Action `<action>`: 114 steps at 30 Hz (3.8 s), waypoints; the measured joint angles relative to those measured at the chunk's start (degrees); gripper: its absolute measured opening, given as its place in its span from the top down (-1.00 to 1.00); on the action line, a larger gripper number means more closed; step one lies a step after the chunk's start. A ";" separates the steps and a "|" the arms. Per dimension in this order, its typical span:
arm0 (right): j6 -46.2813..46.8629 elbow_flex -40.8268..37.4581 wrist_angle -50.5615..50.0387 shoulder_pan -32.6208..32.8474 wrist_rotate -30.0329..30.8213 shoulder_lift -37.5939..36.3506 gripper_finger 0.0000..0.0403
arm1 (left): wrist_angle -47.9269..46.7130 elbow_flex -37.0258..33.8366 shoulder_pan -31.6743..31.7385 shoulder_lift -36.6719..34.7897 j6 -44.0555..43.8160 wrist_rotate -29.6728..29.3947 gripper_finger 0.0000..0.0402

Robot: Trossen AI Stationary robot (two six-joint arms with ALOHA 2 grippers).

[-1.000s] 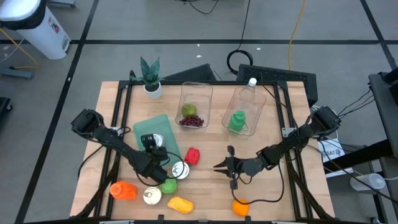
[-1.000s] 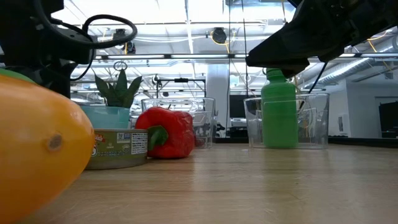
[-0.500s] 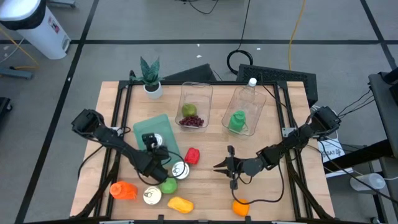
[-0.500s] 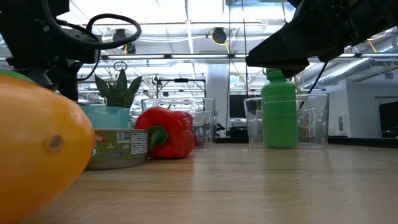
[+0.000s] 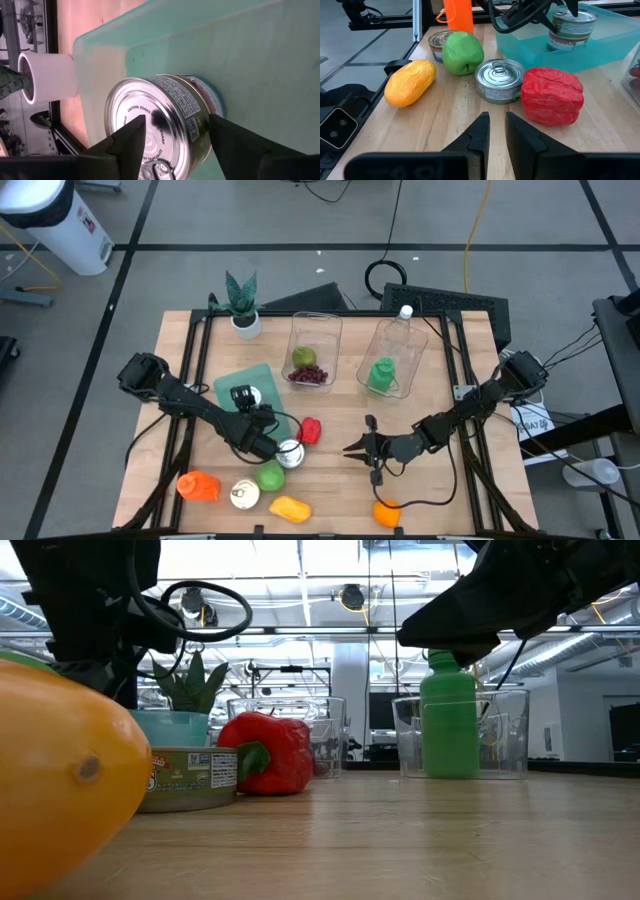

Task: Pick & Place Food Item
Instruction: Put the bottom green tuna can into the green bin, then put the orange water bottle into the right transparent bin

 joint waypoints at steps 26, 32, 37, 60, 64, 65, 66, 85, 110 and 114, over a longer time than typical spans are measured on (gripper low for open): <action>-0.20 0.00 0.02 0.10 0.00 0.00 0.76 | 0.25 0.65 -3.97 -0.20 10.17 -1.64 -0.06; -0.20 0.00 0.00 0.10 0.00 0.00 0.76 | -0.92 5.47 -4.88 -0.20 14.16 -2.83 -0.06; -0.10 0.00 -0.12 0.12 0.00 0.00 0.76 | 0.51 9.30 -5.64 -0.20 18.20 -2.54 -0.06; -0.04 0.02 -0.83 0.12 -0.02 0.00 0.76 | 10.05 -0.22 5.59 -0.17 35.78 12.75 0.75; -0.04 0.02 -0.85 0.17 -0.02 0.00 0.76 | 9.30 -1.27 8.18 -0.17 34.69 13.41 0.75; -0.02 0.02 -0.83 0.27 0.00 0.00 0.76 | 9.27 -1.50 8.72 -0.17 34.44 13.36 0.75; -0.02 0.02 -0.85 0.32 0.00 0.00 0.76 | 9.26 -1.71 9.28 -0.20 34.18 13.30 0.75; 0.42 0.02 -0.87 0.34 -0.08 0.00 0.76 | 7.15 -6.43 15.89 -0.20 25.88 9.72 0.75; 0.09 0.02 -0.92 0.34 -0.02 0.00 0.76 | 8.46 -0.90 4.59 -10.17 27.55 6.43 0.75; 0.16 0.02 -0.91 0.34 0.00 0.00 0.76 | 13.52 -0.15 -1.39 -20.11 29.67 6.43 0.75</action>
